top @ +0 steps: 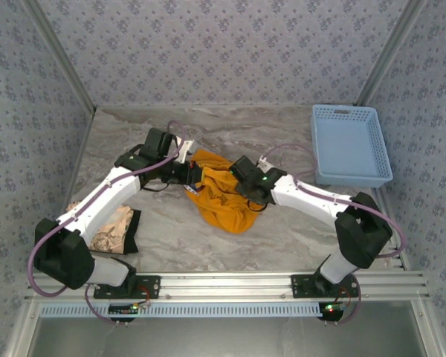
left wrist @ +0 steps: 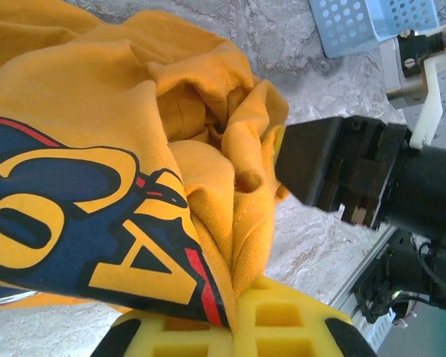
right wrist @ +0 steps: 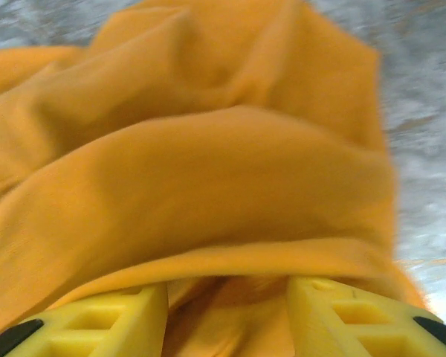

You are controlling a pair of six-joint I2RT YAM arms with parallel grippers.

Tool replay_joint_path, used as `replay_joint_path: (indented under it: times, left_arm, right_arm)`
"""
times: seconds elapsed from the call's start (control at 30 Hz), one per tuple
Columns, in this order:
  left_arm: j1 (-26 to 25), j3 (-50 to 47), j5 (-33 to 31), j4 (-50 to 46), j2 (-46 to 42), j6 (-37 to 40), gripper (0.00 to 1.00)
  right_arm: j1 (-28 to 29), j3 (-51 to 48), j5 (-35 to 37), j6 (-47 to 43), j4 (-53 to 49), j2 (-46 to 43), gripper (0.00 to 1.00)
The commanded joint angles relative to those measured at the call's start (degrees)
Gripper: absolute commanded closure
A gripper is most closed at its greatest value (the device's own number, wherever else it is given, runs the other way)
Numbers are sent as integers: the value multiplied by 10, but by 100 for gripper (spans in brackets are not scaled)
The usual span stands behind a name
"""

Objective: Fold the inside-out t-shirt

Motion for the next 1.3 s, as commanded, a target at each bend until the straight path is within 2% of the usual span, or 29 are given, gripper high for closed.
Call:
replay_joint_path:
  times: [0.0,0.13,0.23,0.47,0.53,0.67,0.87,0.93,1.0,1.13,1.27]
  left_arm:
    - [3,21,18,4,2,5,100]
    - [3,21,22,5,4,5,100]
    - [3,21,24,5,4,6,100]
    - [4,21,19,4,-1,11,100]
    - [4,18,19,6,0,9,100]
    - [5,15,16,10,1,7,100]
    - [18,37,11,2,3,15,100]
    - [29,56,7,-2,7,19,100]
    - [41,89,-8,-8,19,24,100]
    - [56,200,-33,-30,76,44,100]
    - [78,397,-50,-74,170,65,100]
  right_arm:
    - [37,38,37,1,-18,26,53]
    - [40,62,55,15,-23,69,53]
    - [32,63,69,7,-29,87,46]
    - [27,50,48,2,-30,113,46]
    - [26,48,38,4,-29,116,52]
    - [27,49,38,12,-52,102,76]
    - [21,52,54,15,-95,39,93]
    - [7,66,69,-8,-105,11,99]
    - [-27,92,73,-66,-101,-15,100]
    - [-118,189,2,-196,-63,-12,100]
    - [-189,363,-79,-315,-49,39,100]
